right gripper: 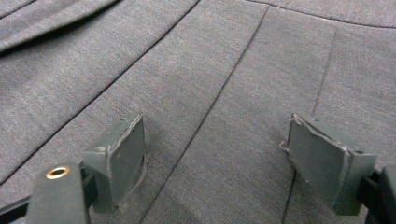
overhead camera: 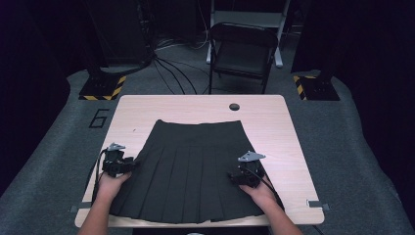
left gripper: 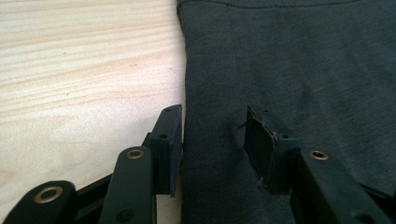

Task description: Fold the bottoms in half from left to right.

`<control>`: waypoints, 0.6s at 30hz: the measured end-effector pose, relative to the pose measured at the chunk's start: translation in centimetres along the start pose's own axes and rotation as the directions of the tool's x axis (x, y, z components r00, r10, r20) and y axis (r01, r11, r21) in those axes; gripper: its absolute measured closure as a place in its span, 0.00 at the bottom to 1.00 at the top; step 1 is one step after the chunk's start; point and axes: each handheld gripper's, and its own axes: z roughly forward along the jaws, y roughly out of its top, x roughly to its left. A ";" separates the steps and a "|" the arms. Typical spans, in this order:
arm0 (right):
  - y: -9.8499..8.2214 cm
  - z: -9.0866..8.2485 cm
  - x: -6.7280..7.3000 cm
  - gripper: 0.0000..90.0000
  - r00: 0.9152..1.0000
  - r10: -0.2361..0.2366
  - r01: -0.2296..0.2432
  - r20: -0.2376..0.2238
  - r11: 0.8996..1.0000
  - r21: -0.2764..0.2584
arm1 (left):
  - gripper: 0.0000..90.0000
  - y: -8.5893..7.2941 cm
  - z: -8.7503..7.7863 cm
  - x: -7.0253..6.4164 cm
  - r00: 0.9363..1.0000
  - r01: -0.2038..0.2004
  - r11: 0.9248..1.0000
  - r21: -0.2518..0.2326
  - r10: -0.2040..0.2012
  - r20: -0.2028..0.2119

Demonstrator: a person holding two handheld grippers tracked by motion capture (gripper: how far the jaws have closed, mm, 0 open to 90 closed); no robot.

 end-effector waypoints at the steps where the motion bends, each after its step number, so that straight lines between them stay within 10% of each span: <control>1: 0.0 0.0 0.0 0.21 1.000 0.000 0.000 0.000 1.000 0.001 | 0.66 0.0 0.0 -0.1 1.000 -0.010 1.000 0.009 0.010 -0.008; 18: 0.0 0.0 0.0 0.21 1.000 -0.004 0.004 0.002 1.000 0.001 | 0.70 -0.6 0.4 0.8 0.998 0.055 0.998 -0.002 -0.055 0.032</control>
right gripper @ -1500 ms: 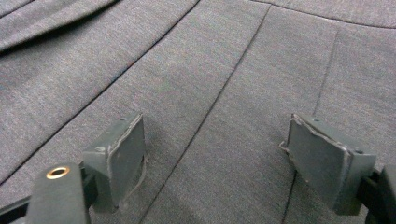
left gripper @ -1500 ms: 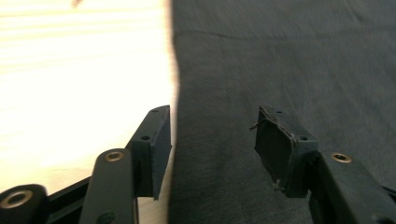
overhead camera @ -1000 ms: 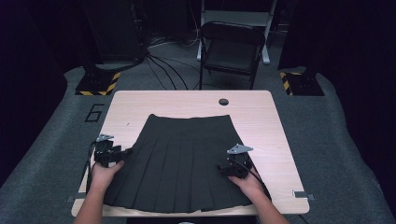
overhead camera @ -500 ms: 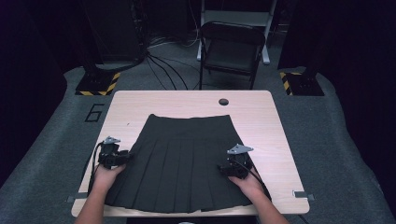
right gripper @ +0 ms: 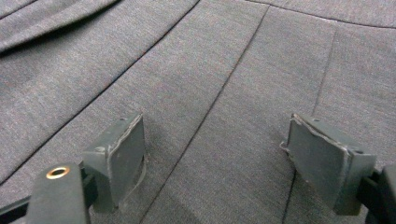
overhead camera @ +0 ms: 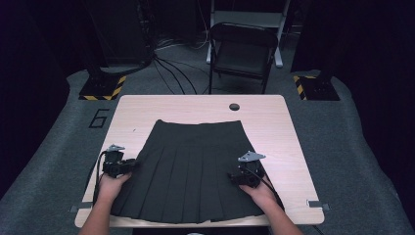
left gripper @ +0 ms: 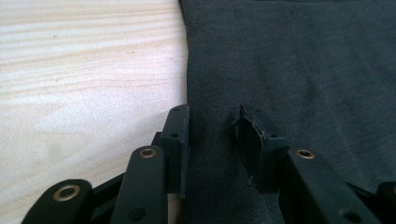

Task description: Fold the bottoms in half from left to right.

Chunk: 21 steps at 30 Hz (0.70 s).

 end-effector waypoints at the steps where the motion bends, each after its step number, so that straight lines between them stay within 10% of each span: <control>1: 0.0 0.0 0.0 0.21 1.000 0.000 0.000 0.001 1.000 0.001 | 0.71 0.0 0.0 0.0 1.000 0.000 1.000 -0.005 0.000 -0.005; 21: 0.0 0.0 0.0 0.21 1.000 0.000 0.000 -0.001 1.000 0.000 | 0.90 0.0 0.2 -1.3 0.999 -0.040 0.999 -0.009 0.039 -0.027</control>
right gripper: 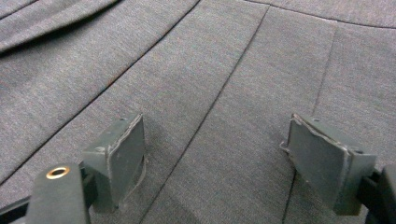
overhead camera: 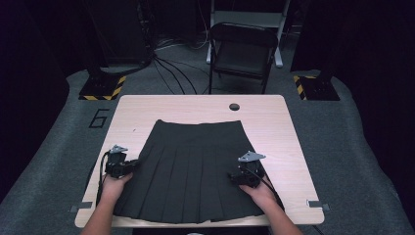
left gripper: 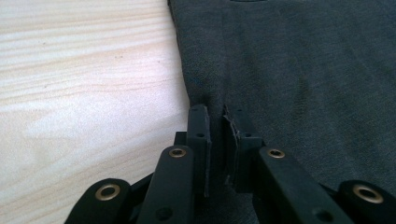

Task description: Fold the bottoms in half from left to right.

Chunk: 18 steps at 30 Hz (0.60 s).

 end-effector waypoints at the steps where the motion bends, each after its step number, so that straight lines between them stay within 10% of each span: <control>1: 0.0 0.0 0.0 0.21 1.000 0.001 -0.001 0.003 1.000 -0.001 | 0.90 0.1 -0.1 0.0 1.000 0.002 1.000 -0.004 -0.002 0.007; 18: 0.0 0.0 0.1 0.21 1.000 0.004 -0.004 0.006 1.000 -0.005 | 0.91 3.2 -2.2 -3.0 0.990 -0.117 0.993 -0.033 0.119 0.078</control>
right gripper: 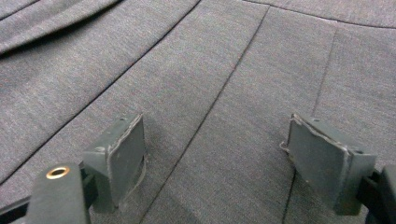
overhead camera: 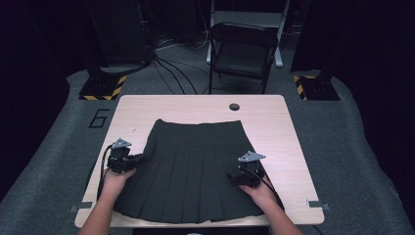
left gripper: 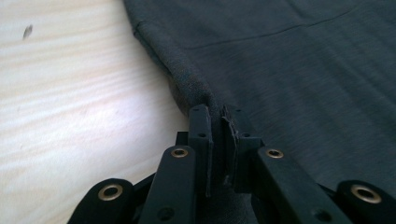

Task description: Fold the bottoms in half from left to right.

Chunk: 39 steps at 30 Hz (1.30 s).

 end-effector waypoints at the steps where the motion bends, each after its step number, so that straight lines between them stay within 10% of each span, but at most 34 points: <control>1: 0.0 0.0 0.0 0.21 1.000 0.000 0.000 0.000 1.000 0.000 | 0.91 0.0 0.0 0.0 1.000 0.000 1.000 0.000 0.000 0.000; 17: 0.0 0.0 0.0 0.21 1.000 0.000 0.000 0.000 1.000 -0.003 | 0.92 3.1 -1.2 -2.4 0.994 -0.100 0.995 -0.010 0.100 0.037; 39: 0.0 0.0 0.0 0.21 1.000 0.000 0.000 0.000 1.000 -0.003 | 0.92 7.7 -1.3 -7.7 0.958 -0.262 0.965 -0.028 0.263 0.110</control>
